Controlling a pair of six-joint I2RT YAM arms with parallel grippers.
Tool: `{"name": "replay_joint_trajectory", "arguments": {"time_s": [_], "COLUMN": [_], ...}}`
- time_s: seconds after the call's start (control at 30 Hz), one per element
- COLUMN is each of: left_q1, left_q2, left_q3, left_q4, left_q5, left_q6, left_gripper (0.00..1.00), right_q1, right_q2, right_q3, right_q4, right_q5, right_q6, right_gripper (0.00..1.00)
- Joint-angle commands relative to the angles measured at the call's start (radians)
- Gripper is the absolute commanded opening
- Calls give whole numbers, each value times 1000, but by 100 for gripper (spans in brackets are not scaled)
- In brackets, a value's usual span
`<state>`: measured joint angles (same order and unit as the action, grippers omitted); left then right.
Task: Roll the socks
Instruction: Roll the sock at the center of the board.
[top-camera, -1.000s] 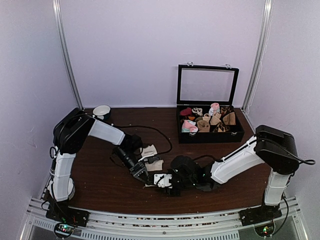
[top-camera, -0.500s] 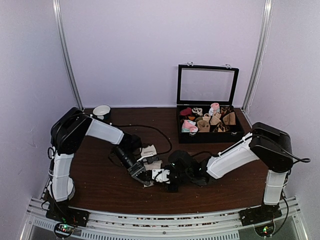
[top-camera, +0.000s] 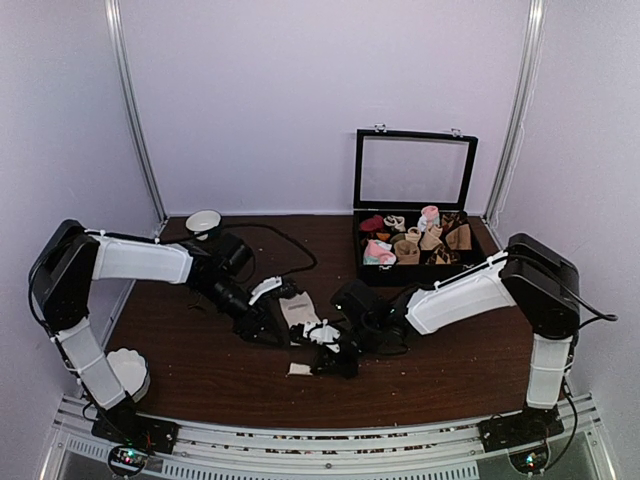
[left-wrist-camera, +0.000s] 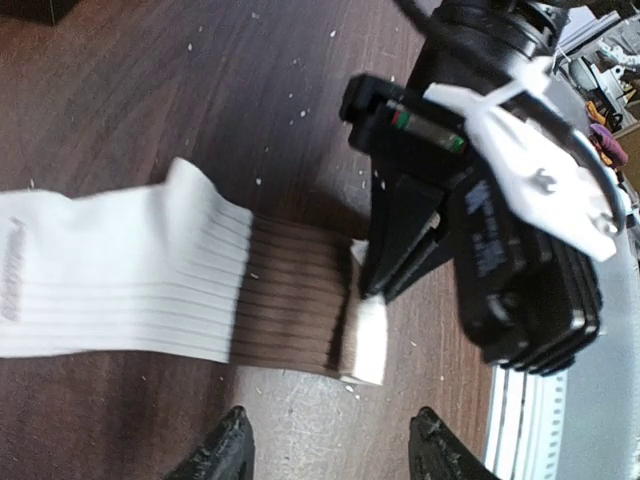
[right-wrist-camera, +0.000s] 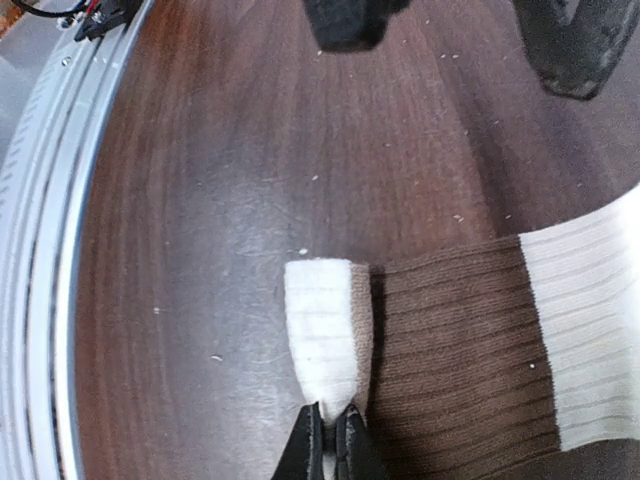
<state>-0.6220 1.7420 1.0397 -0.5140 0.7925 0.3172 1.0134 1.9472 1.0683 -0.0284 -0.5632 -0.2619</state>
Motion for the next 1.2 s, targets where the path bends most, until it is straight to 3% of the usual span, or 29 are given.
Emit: {"name": "replay_joint_trajectory", "arguments": {"time_s": [0.0, 0.2, 0.37, 0.63, 1.17], "left_q1": [-3, -10, -56, -236, -311], "left_q2": [-24, -65, -141, -81, 64], "left_q3": [-35, -99, -161, -134, -24], "left_q4": [61, 80, 155, 158, 156], "left_q5": [3, 29, -20, -202, -306], "left_q6": [87, 139, 154, 232, 229], "left_gripper": [54, 50, 48, 43, 27], "right_q1": [-15, -23, -63, -125, -126], "right_q2": [47, 62, 154, 228, 217], "right_q3": [8, 8, 86, 97, 79], "right_q4": [-200, -262, -336, -194, -106], "right_q5": [-174, -334, -313, -309, -334], "right_q6": [212, 341, 418, 714, 790], "right_gripper": [0, 0, 0, 0, 0]}}
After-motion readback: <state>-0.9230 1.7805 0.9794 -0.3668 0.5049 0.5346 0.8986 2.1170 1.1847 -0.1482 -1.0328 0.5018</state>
